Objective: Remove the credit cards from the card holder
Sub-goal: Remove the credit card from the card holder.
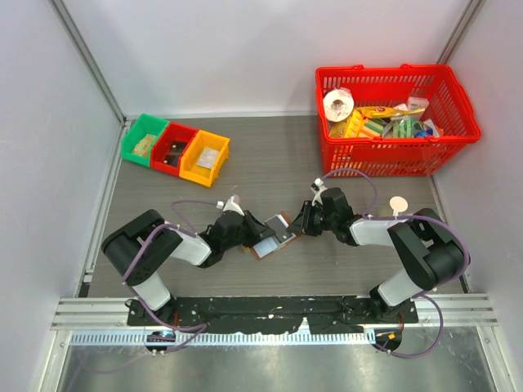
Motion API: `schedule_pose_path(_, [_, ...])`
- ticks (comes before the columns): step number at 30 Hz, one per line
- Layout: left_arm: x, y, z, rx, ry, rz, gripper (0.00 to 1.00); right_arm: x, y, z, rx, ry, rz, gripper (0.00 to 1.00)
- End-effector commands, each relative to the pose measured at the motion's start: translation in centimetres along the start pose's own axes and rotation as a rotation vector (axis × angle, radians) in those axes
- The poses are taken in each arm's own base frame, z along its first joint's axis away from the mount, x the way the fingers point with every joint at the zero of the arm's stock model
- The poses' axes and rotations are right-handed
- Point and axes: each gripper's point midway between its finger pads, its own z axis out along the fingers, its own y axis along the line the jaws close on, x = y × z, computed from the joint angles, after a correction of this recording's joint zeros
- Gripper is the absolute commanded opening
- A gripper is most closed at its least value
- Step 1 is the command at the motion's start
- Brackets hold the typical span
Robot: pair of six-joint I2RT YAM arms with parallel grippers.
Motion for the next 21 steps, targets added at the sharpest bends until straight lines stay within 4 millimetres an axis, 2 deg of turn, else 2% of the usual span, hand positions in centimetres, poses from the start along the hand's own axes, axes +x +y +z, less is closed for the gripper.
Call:
schedule_pose_path(1, [-0.7,-1.8,-0.3,0.068,-0.024,0.019,0.13,2.8,-2.7,-0.1,0.097,0.075,0.033,0.19])
schedule_pose_path(7, [-0.6,-1.7,-0.6,0.074,-0.025,0.025,0.02,2.9,-2.9,0.0,0.100,0.076,0.036,0.20])
schedule_pose_path(21, [-0.5,-0.4,-1.9,0.021,-0.032,0.015,0.01,3.3,-3.4,0.2,0.116,0.089,0.042,0.20])
